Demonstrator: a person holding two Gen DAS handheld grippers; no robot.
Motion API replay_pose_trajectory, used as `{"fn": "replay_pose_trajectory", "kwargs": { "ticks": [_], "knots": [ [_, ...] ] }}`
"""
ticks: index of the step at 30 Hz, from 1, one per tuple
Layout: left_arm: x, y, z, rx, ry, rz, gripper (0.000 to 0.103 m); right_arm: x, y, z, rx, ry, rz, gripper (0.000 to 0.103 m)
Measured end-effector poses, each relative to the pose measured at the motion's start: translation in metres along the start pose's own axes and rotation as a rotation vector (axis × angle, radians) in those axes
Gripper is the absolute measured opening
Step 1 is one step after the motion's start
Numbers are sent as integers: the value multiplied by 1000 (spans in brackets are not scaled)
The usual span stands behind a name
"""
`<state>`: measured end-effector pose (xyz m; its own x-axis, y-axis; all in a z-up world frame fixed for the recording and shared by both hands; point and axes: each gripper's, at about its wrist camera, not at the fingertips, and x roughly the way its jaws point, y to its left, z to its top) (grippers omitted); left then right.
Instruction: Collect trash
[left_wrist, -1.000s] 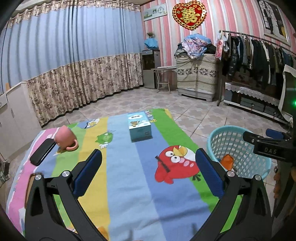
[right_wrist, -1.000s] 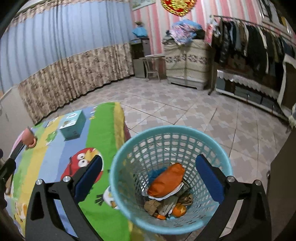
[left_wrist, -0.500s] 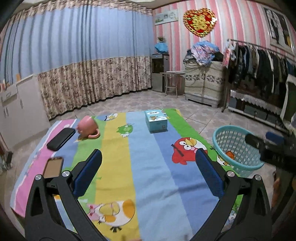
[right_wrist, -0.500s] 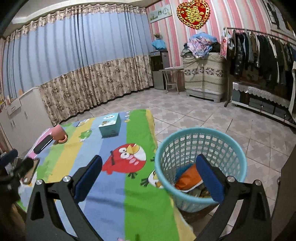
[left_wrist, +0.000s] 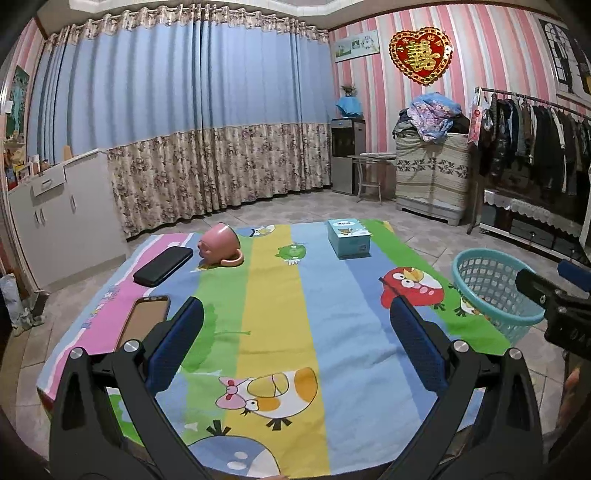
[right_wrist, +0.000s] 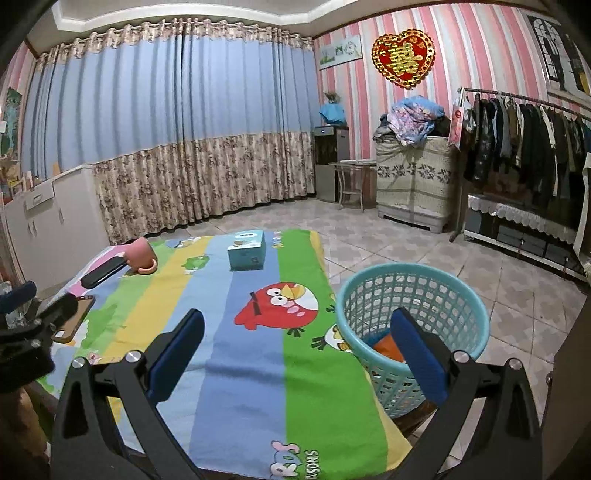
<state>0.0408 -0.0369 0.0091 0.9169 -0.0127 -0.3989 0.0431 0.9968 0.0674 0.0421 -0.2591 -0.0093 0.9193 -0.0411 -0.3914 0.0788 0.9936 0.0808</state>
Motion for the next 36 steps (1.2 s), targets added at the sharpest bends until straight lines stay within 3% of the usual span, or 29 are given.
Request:
{"fn": "replay_pose_trajectory", "kwargs": {
  "ticks": [21, 36],
  "knots": [
    [4, 7, -12, -45, -22, -15, 98, -1, 21, -8, -94, -13, -15, 99],
    [-1, 2, -13, -30, -39, 2, 98, -1, 18, -7, -88, -11, -28, 99]
  ]
}}
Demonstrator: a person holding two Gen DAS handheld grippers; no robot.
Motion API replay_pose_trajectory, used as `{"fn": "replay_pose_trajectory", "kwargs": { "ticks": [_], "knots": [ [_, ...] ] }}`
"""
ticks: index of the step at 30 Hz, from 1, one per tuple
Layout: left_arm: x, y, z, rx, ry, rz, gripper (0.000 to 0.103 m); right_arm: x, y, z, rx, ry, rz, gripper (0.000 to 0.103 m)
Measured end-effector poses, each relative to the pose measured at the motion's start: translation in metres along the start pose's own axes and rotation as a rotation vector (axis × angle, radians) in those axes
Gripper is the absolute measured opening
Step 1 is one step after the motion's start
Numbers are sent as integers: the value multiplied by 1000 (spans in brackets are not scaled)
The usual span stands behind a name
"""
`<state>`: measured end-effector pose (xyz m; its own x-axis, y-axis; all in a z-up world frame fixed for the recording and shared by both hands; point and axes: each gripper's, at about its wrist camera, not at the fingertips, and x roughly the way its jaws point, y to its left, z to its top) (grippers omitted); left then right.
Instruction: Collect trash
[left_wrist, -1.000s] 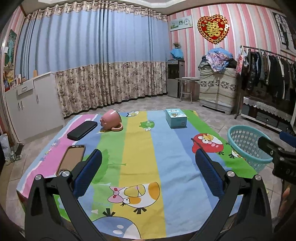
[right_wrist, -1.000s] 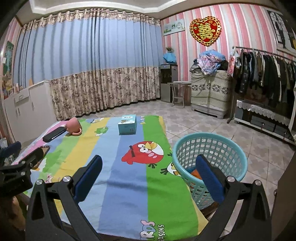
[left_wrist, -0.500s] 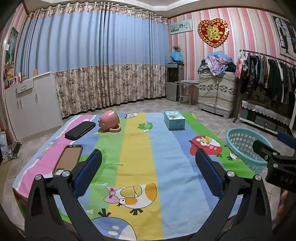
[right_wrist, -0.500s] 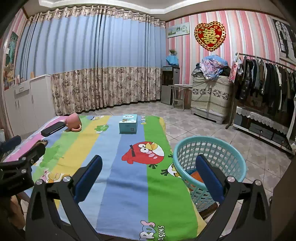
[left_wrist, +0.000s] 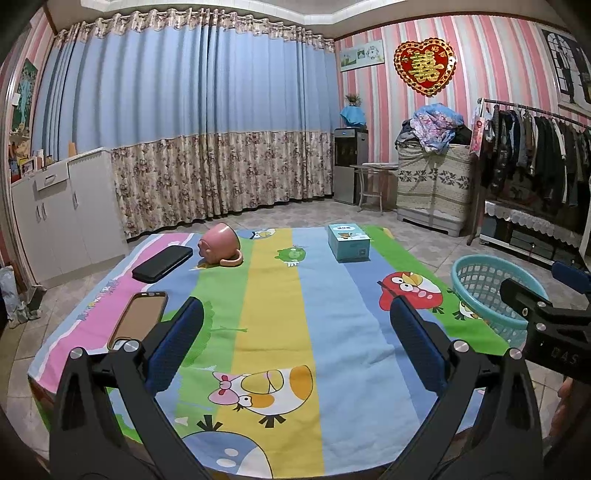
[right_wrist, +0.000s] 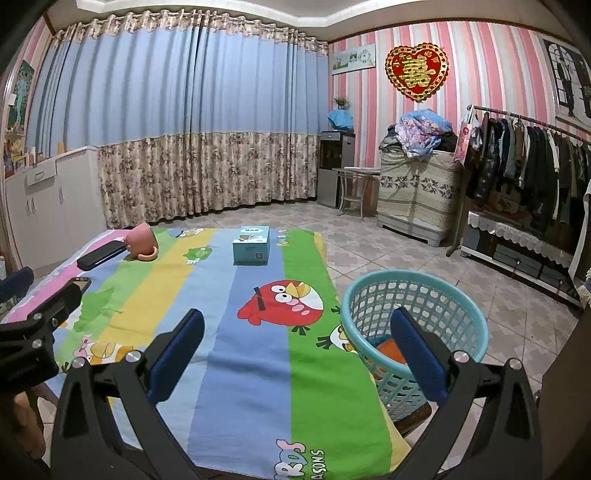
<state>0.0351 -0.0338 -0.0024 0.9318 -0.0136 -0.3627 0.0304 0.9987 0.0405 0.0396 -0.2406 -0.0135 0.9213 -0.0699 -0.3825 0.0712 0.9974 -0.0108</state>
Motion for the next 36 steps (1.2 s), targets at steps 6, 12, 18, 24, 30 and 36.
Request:
{"fn": "replay_pose_trajectory", "kwargs": {
  "ticks": [6, 12, 18, 24, 30, 36],
  "knots": [
    [-2, -2, 1, 2, -7, 4, 98, 0, -1, 0, 0, 0, -1, 99],
    [-4, -2, 2, 0, -9, 3, 98, 0, -6, 1, 14, -2, -4, 99],
    [-5, -4, 4, 8, -5, 3, 98, 1, -3, 1, 15, -1, -7, 99],
    [-5, -3, 4, -1, -11, 8, 98, 1, -3, 2, 15, -2, -7, 99],
    [-4, 0, 3, -5, -15, 10, 98, 1, -4, 2, 14, -1, -6, 99],
    [-4, 0, 3, -5, -16, 8, 98, 2, -3, 2, 13, -1, -7, 99]
  ]
}}
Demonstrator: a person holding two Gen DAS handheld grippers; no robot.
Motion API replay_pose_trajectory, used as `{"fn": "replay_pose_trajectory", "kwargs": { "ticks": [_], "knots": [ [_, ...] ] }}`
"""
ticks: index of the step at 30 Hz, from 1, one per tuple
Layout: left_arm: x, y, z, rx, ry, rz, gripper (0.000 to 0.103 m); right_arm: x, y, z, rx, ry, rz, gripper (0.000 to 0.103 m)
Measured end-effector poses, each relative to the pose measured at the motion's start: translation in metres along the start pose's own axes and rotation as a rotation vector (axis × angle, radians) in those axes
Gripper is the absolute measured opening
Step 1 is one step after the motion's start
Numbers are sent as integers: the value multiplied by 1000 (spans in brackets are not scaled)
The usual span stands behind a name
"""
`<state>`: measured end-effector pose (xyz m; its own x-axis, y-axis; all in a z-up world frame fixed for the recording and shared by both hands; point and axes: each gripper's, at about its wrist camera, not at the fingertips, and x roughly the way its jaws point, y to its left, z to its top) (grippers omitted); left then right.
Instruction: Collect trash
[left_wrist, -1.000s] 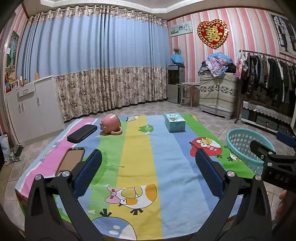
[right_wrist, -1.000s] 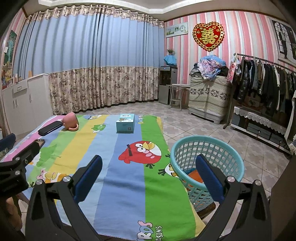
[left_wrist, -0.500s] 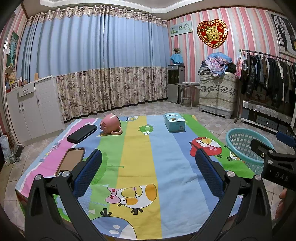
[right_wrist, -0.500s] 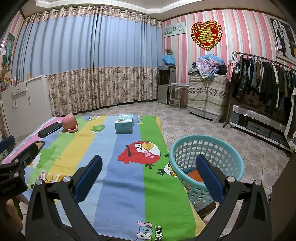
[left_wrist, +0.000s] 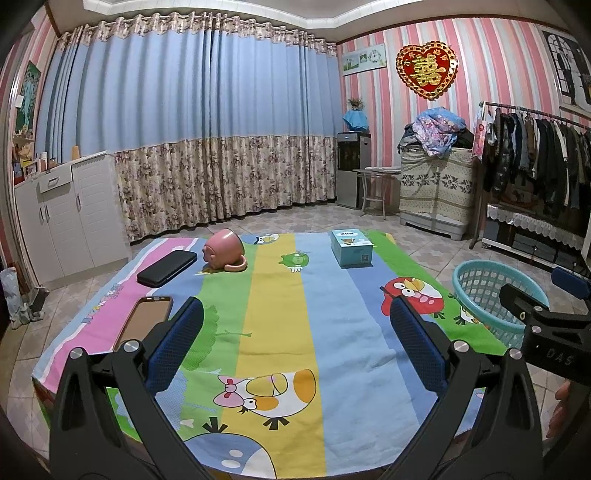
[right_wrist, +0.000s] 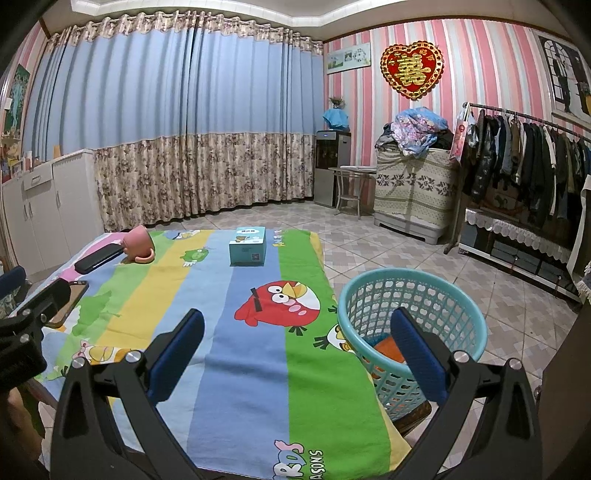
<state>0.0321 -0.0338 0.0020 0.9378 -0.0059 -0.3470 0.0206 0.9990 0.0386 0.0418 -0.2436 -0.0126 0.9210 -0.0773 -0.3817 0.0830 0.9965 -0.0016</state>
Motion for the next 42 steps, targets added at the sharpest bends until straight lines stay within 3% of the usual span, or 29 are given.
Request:
{"fn": "replay_pose_trajectory", "kwargs": {
  "ticks": [42],
  "knots": [
    [-3, 5, 3, 13, -12, 6, 98, 1, 1, -1, -2, 0, -1, 99]
  ]
}}
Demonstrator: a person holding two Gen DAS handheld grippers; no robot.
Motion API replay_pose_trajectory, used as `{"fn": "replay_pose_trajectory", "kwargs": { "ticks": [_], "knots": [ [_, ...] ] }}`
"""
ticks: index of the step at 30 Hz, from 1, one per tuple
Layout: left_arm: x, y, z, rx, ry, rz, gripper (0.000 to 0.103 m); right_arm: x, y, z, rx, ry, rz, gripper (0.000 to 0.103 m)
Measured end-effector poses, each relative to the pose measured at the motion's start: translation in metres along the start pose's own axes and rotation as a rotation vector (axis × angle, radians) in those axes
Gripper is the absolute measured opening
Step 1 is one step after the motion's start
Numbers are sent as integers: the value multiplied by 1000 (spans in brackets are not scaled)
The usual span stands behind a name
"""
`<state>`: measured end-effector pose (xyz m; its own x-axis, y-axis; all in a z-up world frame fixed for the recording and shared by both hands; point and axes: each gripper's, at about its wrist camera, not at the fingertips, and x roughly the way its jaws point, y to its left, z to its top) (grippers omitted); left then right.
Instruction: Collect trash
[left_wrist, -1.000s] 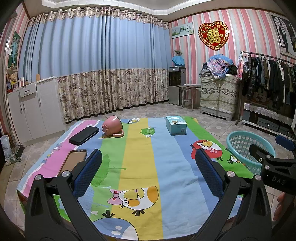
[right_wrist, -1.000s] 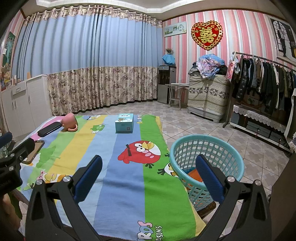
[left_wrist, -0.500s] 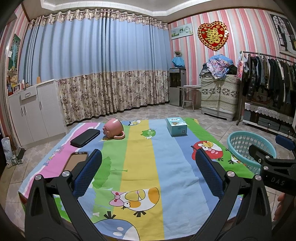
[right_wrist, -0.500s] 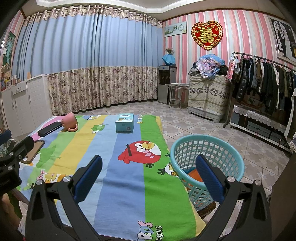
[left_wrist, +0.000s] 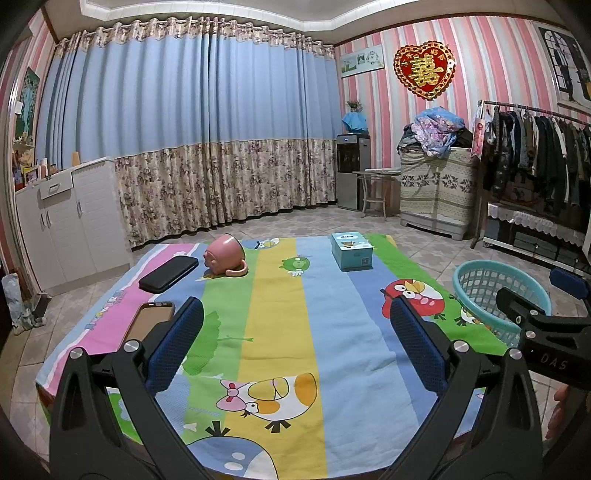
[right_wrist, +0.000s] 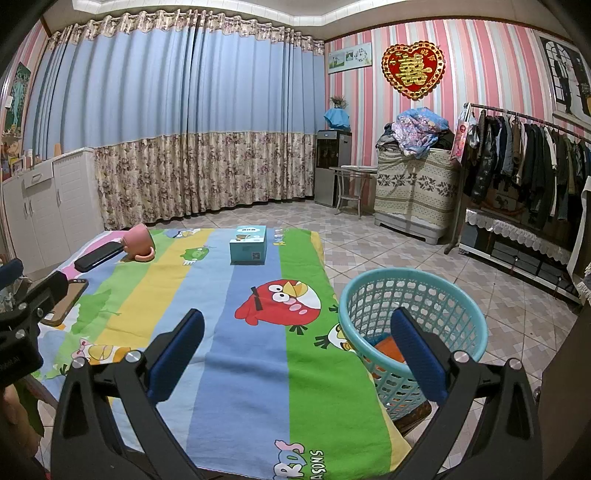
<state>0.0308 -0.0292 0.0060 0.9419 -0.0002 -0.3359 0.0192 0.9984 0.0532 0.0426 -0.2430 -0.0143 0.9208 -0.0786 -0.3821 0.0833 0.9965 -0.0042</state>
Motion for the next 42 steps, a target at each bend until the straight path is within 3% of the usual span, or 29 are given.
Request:
{"fn": "replay_pose_trajectory", "kwargs": {
  "ticks": [42],
  "knots": [
    [-6, 4, 3, 5, -25, 3, 98, 2, -3, 0, 4, -2, -5, 99]
  ]
}}
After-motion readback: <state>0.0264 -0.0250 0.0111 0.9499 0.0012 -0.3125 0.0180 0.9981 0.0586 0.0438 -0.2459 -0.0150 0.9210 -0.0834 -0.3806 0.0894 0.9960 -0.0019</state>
